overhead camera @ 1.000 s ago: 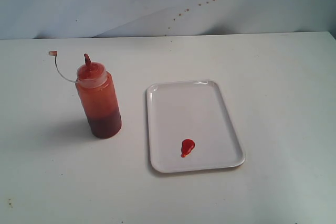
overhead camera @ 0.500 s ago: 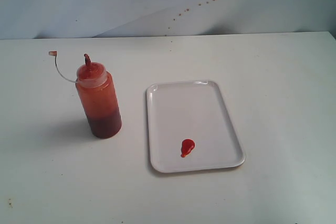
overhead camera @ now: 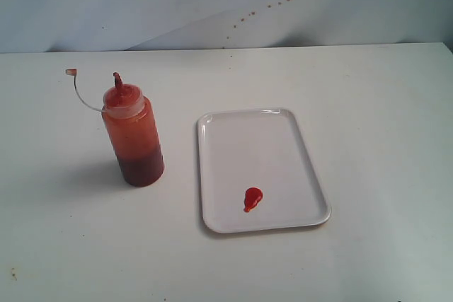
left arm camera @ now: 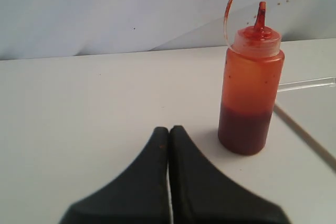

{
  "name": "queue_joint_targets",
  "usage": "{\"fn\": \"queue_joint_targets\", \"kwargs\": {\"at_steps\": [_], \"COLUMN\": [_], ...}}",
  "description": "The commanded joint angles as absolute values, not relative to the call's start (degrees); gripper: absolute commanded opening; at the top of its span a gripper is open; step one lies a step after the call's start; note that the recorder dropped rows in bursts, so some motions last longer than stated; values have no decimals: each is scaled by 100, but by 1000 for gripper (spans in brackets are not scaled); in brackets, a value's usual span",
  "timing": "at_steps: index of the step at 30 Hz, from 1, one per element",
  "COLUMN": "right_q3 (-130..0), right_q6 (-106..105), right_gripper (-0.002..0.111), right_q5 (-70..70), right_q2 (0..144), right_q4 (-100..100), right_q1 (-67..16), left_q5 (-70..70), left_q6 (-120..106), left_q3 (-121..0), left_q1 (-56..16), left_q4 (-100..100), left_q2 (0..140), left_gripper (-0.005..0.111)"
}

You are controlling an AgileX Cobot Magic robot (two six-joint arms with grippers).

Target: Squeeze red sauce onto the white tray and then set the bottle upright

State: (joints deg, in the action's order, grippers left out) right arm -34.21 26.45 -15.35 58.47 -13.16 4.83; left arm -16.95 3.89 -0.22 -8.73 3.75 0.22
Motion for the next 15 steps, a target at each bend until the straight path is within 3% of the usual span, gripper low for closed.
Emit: {"fn": "queue_joint_targets", "kwargs": {"at_steps": [1,9,15], "right_q3": [-3381,-3381,-3381], "right_q6": [2640,2640,2640], "right_gripper": [0,0,0], "right_q5": [-1555,-1555,-1555], "right_q2": [5822,5822,5822], "right_q4": [-1267,-1267,-1267], "right_q1": [512,512,512], "left_q5": [-1662,-1662,-1660], "left_q6": [428,428,428], "left_q3": [0,0,0], "left_q1": [-855,-855,79], "left_q4": [397,397,397], "left_q2": [0,0,0], "left_gripper": [0,0,0]}}
